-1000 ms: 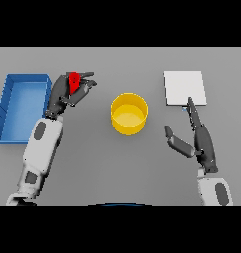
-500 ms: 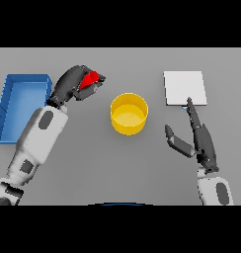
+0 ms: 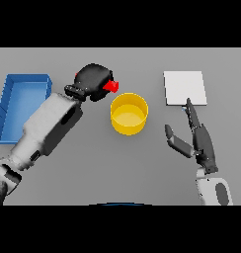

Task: Pick up the red beaker and tilt it to pour out 1 green nut into yellow bowl. Pick up the yellow bowl and place it on the metallic measuring scale.

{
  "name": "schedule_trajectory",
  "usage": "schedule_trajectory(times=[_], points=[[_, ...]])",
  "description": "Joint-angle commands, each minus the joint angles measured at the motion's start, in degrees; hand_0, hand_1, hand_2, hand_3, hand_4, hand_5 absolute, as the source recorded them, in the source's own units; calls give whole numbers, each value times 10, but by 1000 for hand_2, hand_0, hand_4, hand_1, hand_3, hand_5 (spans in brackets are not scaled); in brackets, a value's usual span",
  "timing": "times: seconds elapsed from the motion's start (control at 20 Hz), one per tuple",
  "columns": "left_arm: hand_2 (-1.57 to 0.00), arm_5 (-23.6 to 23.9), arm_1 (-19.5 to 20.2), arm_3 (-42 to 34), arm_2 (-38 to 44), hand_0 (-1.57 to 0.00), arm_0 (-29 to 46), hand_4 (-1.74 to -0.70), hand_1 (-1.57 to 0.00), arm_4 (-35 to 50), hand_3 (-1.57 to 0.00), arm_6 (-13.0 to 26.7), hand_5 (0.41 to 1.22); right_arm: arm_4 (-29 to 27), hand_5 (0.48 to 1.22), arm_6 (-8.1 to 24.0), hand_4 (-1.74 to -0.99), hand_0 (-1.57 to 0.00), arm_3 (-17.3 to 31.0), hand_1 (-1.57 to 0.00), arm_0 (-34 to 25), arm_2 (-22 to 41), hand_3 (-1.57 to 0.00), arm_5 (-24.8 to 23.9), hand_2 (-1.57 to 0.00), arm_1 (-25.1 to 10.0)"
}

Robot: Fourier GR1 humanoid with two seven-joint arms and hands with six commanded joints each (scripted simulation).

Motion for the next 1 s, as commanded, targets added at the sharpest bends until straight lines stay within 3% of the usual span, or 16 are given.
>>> schedule_trajectory(times=[0.0, 0.3, 0.55, 0.95], points=[[-1571, -10, 5, 6, -13, -1571, -10, -1698, -1571, -18, -1492, 1, 1205, -5, 675, 1, -1190, 1, -3, 1, 0, -2, 1, 1, 1, 1], [-1571, -68, 6, 55, -93, -1571, -84, -1719, -1571, -106, -1295, -50, 1217, -28, 639, 5, -1206, 1, 2, 1, 5, -7, 1, 7, 1, 12], [-1571, -77, 2, 80, -150, -1571, -123, -1729, -1571, -160, -1480, -103, 1220, -4, 600, -6, -1214, 1, -4, 1, 9, 0, 1, -10, 1, 16], [-1571, -75, -5, 115, -245, -1571, -187, -1738, -1571, -255, -1556, -150, 1221, -4, 566, -9, -1148, 1, 7, 1, -2, -7, 1, -19, 1, 19]])
